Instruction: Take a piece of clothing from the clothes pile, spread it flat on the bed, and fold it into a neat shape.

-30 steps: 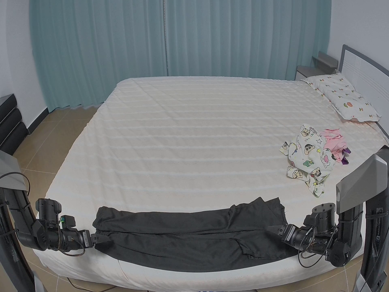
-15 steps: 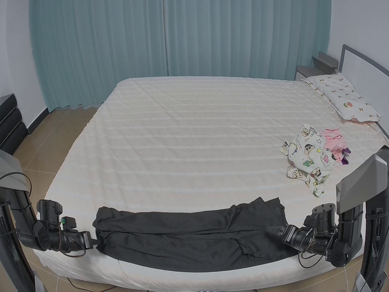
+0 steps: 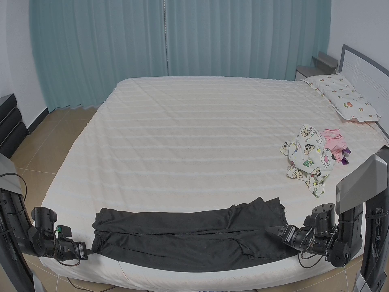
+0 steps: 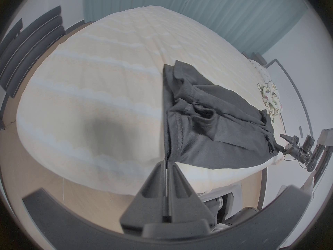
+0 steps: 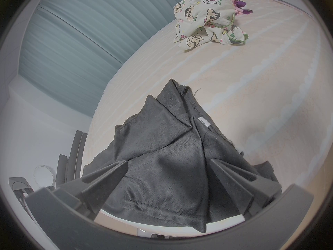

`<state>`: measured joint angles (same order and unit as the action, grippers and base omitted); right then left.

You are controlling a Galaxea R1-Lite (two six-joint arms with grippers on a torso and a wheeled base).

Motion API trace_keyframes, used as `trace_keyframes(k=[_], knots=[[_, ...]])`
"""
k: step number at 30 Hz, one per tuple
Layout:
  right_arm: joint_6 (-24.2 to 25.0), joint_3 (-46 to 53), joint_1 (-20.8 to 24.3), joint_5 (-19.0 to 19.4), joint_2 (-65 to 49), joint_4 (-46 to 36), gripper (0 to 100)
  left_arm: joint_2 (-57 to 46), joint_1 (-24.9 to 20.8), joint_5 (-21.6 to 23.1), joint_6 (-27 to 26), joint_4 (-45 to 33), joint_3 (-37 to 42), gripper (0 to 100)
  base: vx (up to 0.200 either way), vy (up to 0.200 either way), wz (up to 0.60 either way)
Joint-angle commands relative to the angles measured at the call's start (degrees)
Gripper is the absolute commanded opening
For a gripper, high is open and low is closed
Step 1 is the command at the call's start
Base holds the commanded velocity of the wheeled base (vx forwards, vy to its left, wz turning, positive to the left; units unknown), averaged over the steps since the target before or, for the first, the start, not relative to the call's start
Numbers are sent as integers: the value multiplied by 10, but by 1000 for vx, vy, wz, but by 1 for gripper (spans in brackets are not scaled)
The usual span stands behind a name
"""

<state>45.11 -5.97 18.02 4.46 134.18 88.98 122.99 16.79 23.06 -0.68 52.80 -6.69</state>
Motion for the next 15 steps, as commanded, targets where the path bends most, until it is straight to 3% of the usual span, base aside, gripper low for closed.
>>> trace_keyframes(k=[1, 12, 13, 15], knots=[[0, 0, 0, 0, 1, 10, 100, -2, 18, 0, -1, 0, 6, 0, 0, 0, 0], [0, -1, 0, 0, 2, 10, 100, 2, 32, -1, -7, -3, 6, 0, 0, 0, 0], [0, -1, 0, 0, 2, 10, 100, 3, 32, -2, -7, -5, 6, 100, 0, 0, 0], [0, -1, 0, 0, 1, 10, 100, 4, 32, -11, -7, -5, 6, 100, 0, 0, 0]])
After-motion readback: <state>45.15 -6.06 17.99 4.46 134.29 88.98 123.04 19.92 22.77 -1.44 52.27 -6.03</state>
